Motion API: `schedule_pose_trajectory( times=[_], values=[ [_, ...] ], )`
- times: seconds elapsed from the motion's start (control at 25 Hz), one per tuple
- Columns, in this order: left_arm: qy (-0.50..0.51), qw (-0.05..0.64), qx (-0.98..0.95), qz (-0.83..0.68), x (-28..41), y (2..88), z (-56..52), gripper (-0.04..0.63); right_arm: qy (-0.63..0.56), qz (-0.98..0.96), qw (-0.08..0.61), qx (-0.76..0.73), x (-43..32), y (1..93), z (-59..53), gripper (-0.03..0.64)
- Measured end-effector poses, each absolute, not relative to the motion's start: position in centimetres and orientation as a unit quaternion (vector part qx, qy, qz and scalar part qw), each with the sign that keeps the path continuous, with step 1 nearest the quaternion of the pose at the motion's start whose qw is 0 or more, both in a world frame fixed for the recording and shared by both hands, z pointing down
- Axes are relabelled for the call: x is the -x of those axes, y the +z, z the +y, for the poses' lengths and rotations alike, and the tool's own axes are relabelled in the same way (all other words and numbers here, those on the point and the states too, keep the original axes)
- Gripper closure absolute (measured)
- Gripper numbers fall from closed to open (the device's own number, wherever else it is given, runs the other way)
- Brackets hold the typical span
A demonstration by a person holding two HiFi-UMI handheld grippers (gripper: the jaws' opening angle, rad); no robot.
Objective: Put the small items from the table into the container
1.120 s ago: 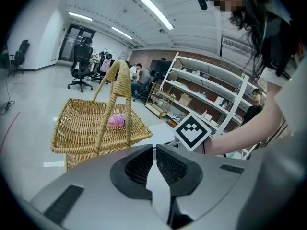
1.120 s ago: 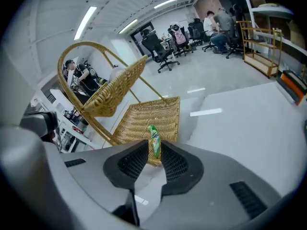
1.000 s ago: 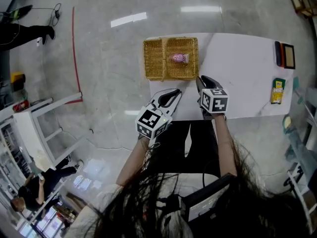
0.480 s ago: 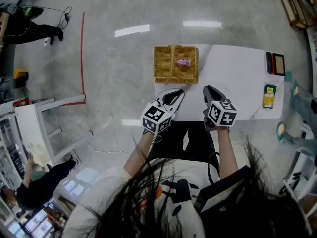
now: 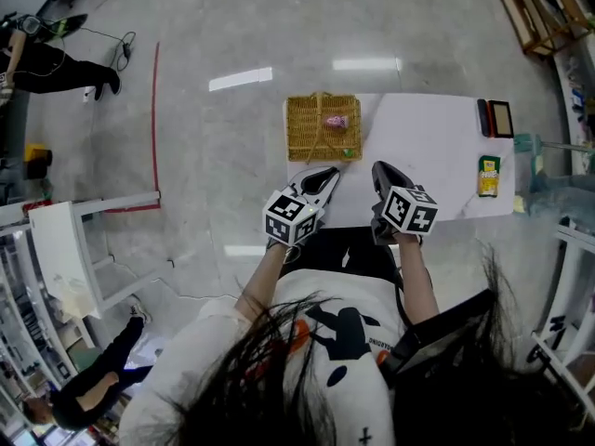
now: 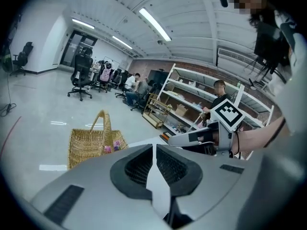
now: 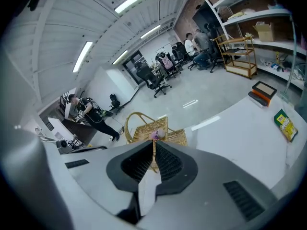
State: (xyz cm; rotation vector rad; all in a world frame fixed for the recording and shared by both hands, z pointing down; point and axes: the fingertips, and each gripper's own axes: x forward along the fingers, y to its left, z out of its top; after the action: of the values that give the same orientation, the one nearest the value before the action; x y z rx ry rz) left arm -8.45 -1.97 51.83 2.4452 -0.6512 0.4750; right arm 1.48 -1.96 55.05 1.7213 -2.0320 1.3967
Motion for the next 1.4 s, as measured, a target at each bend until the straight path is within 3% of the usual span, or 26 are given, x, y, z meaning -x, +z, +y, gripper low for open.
schedule_pose_trajectory(
  times=[0.24,0.6,1.4],
  values=[
    [0.162,0.27,-0.92,-0.234,8.5,49.7,-2.4,0.58,0.471,-0.671,0.035,-0.572,-0.9,53.0,-1.5,0.589],
    [0.176,0.236,-0.93,-0.218,9.1,48.6,-1.8,0.581,0.456,-0.688,0.051,-0.562,1.2,51.8,-1.2,0.589],
    [0.161,0.265,-0.933,-0.184,5.0,48.4,-1.5,0.58,0.471,-0.656,0.04,-0.589,-2.9,52.7,0.8,0.589]
  ],
)
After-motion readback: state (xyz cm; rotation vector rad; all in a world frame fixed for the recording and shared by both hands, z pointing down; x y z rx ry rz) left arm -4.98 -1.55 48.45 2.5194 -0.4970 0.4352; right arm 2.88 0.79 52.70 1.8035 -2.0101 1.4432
